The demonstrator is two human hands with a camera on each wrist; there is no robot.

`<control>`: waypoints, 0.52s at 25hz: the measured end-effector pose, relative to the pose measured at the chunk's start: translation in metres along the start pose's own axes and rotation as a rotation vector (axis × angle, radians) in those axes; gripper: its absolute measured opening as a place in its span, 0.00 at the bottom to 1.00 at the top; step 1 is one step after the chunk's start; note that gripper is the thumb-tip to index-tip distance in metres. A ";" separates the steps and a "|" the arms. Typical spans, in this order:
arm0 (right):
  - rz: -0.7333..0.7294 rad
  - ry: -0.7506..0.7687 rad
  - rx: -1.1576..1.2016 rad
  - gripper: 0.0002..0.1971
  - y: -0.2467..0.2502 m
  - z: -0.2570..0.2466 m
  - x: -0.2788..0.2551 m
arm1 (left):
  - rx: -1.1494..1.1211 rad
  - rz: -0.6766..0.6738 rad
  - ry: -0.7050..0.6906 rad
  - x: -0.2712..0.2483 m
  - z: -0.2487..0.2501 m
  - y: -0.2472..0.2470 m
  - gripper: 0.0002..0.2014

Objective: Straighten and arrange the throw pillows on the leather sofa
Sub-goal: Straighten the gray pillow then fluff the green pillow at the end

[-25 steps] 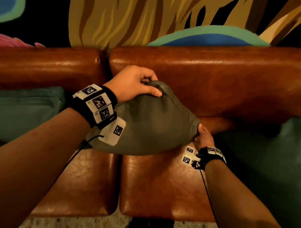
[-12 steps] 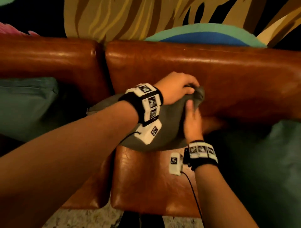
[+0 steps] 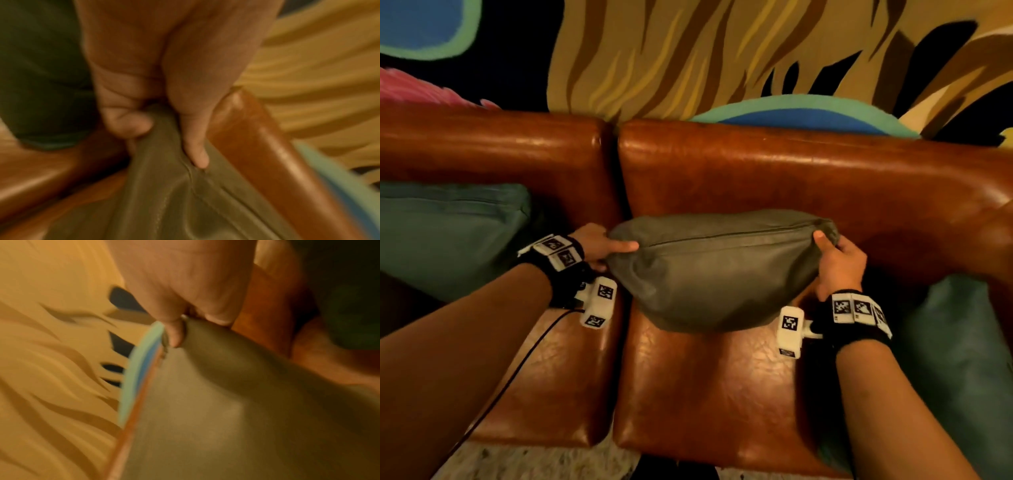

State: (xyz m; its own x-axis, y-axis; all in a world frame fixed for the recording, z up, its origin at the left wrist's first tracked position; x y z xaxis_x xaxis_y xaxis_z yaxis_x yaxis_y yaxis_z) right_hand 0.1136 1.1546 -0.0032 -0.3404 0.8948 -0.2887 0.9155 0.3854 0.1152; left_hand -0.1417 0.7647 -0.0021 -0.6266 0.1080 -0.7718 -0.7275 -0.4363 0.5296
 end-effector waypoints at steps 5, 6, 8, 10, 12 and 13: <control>-0.006 0.201 -0.467 0.14 0.030 0.004 -0.005 | 0.184 0.347 -0.330 -0.020 0.057 0.032 0.25; 0.015 0.216 -0.556 0.13 0.028 -0.005 -0.003 | 0.207 0.363 -0.340 -0.020 0.065 0.034 0.25; 0.058 0.147 -0.676 0.19 0.030 -0.024 -0.005 | 0.293 0.257 -0.336 -0.020 0.070 0.022 0.27; 0.001 0.222 -0.706 0.31 0.001 -0.059 -0.018 | 0.267 0.151 -0.394 -0.027 0.083 0.009 0.25; -0.439 0.505 -0.684 0.35 -0.095 -0.092 -0.066 | 0.028 0.018 -0.426 -0.036 0.101 -0.007 0.21; -0.711 0.573 -0.741 0.37 -0.145 -0.090 -0.101 | -0.045 -0.045 -0.449 -0.043 0.112 -0.017 0.19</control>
State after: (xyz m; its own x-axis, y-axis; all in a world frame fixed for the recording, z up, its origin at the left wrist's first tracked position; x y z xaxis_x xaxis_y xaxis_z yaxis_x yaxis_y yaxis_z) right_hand -0.0042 1.0283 0.0953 -0.9442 0.3234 -0.0631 0.1967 0.7067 0.6796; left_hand -0.1335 0.8670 0.0619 -0.6612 0.5000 -0.5593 -0.7500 -0.4598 0.4756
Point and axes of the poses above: each hand's wrist, its own x-axis towards the middle knuckle, its own y-axis out of the back of the hand, z = x × y, the point moved 9 cm from there along x, towards the middle knuckle, and after that the axes turned 5 degrees about y, right-handed, at the moved point
